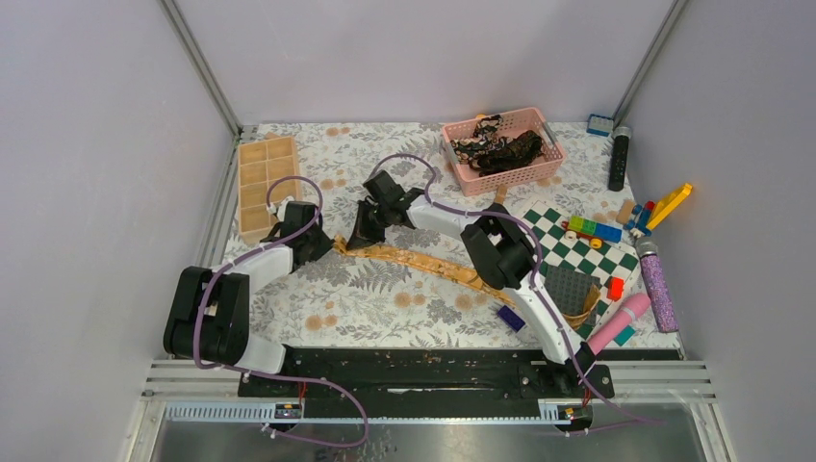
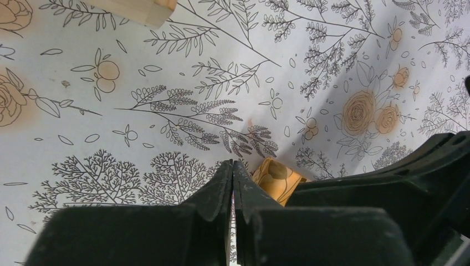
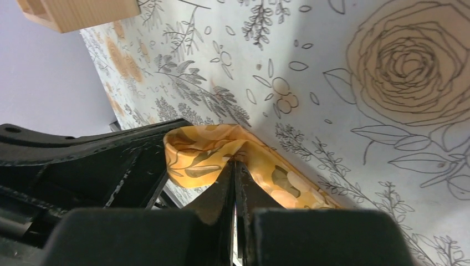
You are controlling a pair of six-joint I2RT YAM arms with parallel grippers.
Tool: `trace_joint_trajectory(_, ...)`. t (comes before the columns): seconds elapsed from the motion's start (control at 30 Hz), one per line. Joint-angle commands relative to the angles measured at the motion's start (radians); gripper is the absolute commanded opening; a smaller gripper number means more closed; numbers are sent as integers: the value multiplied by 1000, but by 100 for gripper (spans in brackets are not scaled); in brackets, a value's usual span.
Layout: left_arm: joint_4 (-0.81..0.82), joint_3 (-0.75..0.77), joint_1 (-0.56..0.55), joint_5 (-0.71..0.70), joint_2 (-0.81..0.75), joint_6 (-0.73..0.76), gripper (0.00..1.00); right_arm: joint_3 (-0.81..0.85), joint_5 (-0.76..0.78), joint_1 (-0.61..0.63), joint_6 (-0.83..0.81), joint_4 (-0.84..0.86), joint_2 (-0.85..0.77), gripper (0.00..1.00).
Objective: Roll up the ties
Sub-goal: Roll the tie at the center of the board.
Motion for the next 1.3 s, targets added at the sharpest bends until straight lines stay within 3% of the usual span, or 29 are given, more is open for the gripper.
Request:
trace_joint_trajectory(0.0,47,0,4,8,-37,6,0,65,29,7,-14,-41,20,0)
trace_joint_trajectory(0.83,216,-46,-5,191,-47,51,0,114,20,17,-16,-53,56,0)
trace_joint_trajectory(1.27,216,-44,-8,194,-47,70,0,-19,126,5,-97,-40,-111,8)
